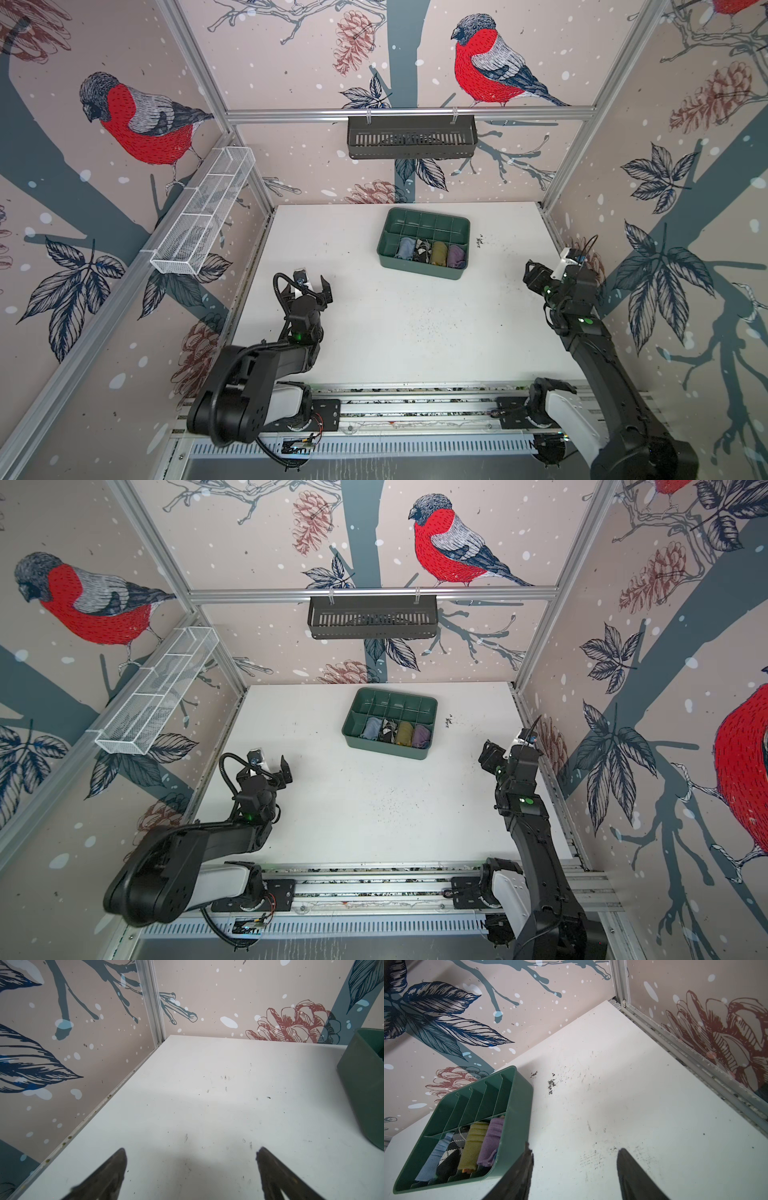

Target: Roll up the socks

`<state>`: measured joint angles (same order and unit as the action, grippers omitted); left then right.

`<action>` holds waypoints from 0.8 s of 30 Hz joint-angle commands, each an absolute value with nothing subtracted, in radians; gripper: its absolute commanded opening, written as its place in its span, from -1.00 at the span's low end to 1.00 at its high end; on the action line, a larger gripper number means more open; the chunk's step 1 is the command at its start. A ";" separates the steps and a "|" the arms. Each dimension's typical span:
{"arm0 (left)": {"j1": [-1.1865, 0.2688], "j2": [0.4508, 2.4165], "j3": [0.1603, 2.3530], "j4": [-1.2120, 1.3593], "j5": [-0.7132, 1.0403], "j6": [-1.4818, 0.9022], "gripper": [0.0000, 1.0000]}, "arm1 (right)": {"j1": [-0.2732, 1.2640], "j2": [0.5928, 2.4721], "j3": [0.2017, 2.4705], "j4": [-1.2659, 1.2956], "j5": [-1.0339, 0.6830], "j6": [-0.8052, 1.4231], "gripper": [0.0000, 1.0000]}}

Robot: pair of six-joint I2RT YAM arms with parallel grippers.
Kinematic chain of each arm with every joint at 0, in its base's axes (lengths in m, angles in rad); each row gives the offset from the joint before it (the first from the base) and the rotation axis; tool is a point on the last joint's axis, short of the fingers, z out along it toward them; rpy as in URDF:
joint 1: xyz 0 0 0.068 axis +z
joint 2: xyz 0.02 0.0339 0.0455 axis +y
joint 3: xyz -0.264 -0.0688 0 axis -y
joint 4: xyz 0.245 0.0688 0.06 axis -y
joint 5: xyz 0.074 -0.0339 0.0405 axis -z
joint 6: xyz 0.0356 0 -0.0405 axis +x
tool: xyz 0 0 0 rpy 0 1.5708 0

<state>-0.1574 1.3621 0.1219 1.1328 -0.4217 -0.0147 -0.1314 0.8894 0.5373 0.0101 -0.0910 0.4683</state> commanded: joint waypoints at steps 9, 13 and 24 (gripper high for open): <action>-0.120 1.578 0.209 1.398 -0.392 0.020 0.95 | -0.037 0.870 0.451 0.230 0.167 0.405 0.63; -0.120 1.577 0.196 1.418 -0.385 0.024 0.95 | 0.041 0.882 0.349 0.430 0.361 0.312 0.89; -0.124 1.575 0.192 1.426 -0.378 0.030 0.95 | 0.089 1.218 0.146 1.095 0.546 0.146 0.91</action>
